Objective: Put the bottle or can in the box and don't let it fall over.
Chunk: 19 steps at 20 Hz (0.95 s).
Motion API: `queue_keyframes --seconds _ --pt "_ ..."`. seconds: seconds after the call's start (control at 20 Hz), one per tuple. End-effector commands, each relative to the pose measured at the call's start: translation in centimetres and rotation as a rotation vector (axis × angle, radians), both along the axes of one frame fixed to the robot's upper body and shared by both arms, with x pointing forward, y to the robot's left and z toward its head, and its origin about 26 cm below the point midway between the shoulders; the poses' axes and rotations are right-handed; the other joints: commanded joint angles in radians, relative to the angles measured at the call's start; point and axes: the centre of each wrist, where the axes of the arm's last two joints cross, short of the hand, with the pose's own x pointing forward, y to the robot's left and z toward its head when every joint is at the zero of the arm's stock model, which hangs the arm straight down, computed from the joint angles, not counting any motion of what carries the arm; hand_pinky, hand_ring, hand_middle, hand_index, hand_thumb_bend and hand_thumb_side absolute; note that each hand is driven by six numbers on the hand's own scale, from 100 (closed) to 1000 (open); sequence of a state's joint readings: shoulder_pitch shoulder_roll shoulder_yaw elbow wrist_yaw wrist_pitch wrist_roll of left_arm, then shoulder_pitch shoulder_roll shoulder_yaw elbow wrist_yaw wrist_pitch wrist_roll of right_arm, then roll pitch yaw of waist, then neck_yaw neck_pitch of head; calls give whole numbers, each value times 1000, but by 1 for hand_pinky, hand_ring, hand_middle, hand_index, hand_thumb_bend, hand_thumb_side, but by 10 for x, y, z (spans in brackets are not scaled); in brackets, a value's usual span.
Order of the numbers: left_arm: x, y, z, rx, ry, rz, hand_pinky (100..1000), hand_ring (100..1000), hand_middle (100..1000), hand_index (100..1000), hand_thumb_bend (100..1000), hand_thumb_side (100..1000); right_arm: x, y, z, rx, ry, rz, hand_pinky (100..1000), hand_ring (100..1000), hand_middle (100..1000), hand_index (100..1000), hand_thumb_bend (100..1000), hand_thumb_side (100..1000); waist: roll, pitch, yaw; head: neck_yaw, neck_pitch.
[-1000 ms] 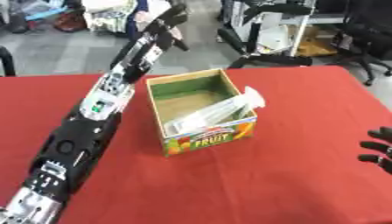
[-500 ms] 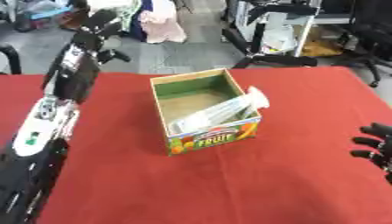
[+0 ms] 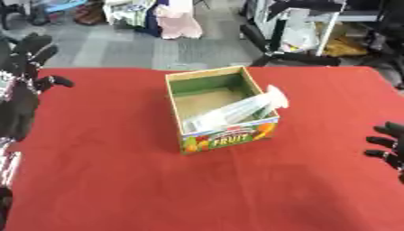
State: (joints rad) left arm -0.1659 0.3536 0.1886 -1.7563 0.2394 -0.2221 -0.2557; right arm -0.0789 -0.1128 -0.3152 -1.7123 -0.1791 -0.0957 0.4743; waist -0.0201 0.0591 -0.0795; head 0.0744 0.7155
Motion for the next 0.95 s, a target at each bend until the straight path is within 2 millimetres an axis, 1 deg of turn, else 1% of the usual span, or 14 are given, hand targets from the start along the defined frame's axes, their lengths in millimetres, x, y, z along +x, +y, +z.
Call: queue_keyframes --seconds 0.05,0.2,0.3,0.45,0.6,0.7,0.95 --pt "-9 1 -1 5 1 54 598 1000 958 1000 151 899 0 -6 10 -38 -23 -5 689 784 794 849 100 518 1 -17 3 25 20" --pt "-15 -2 -16 -12 59 89 593 1000 959 1000 161 930 0 -6 10 -38 -24 -3 688 784 794 849 100 520 1 -14 1 39 23" --pt "-17 -4 -20 -13 78 99 592 1000 959 1000 163 934 1 -6 10 -39 -24 -1 688 784 794 849 100 522 2 -11 1 44 29" --pt "-19 -5 -22 -17 91 108 592 1000 959 1000 165 939 1 -5 10 -41 -23 4 688 784 794 849 100 520 2 -12 4 48 36" --pt "-21 -5 -25 -19 105 120 590 1000 959 1000 165 943 1 -5 11 -39 -25 7 688 784 794 849 100 521 2 -12 1 49 34" --pt "-21 -5 -26 -21 107 120 591 1000 958 1000 166 942 1 -5 11 -39 -25 6 688 784 794 849 100 520 3 -12 1 49 38" --pt "-22 -6 -26 -26 108 118 590 1000 957 1000 168 939 2 -4 12 -39 -29 11 689 784 793 849 100 516 2 -16 5 48 31"
